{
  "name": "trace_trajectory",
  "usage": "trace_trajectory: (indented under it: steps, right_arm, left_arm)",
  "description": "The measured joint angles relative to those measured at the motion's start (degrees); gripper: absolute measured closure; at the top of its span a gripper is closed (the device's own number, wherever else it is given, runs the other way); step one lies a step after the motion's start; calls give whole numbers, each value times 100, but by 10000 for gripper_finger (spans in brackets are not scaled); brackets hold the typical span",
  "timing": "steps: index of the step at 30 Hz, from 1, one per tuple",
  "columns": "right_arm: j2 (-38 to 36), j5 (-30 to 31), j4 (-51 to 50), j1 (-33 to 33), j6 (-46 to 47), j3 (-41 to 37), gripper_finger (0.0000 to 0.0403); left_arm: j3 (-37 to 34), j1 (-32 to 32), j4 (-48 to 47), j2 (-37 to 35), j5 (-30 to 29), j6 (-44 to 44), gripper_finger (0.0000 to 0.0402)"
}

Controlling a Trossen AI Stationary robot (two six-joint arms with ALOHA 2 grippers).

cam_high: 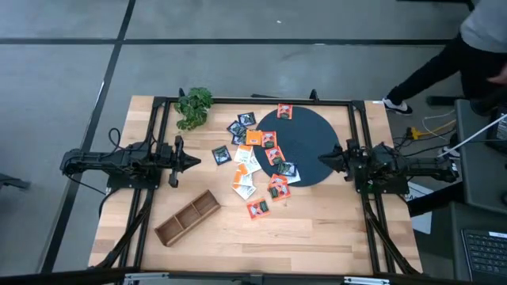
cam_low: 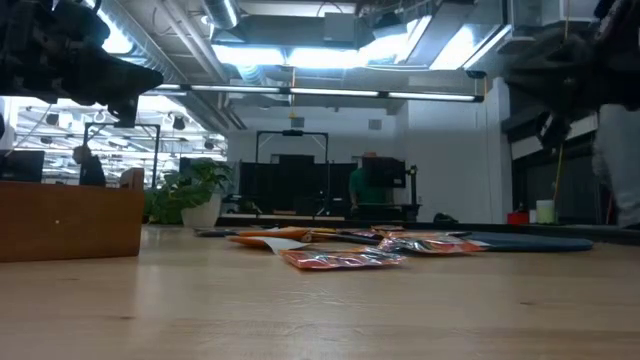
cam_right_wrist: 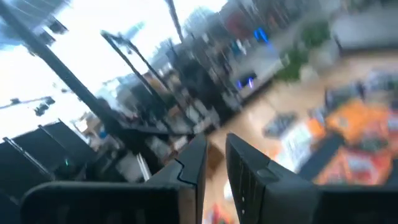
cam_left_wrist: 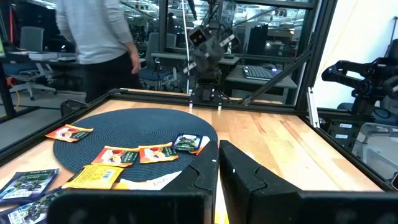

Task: Pick & Place Tea
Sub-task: Put the white tea bag into the right section of the wooden organizer

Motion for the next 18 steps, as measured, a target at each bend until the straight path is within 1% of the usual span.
trace_trajectory:
  steps: [2, 4, 8, 9, 11, 14, 16, 18]
  right_arm:
    - [-1, -4, 456, 0, -211, 0, 340]
    - [38, -159, 956, 0, -480, 2, 340]
    - [386, -420, 1616, 2, -1018, 1, 340]
    - [531, -414, 1716, 2, -1069, 1, 340]
    - [879, -410, 1936, 2, -1075, 0, 340]
    - [1517, -410, 2262, 7, -1061, 24, 340]
    - [2023, -410, 2191, 17, -1063, 204, 340]
    - [2590, -410, 2075, 36, -1066, 491, 340]
  left_arm:
    - [0, 1, 0, 0, 0, 0, 389]
    - [-1, 0, -1, 0, 0, 0, 390]
    - [0, 1, 130, 2, -22, -39, 391]
    - [0, -1, 251, 2, -20, -280, 390]
    - [-1, -5, 512, 2, 35, -1037, 389]
    - [-2, -5, 1081, 0, -72, -1552, 389]
    - [-2, -5, 1349, 0, -173, -1829, 391]
    - [0, -5, 1637, -2, -208, -1893, 393]
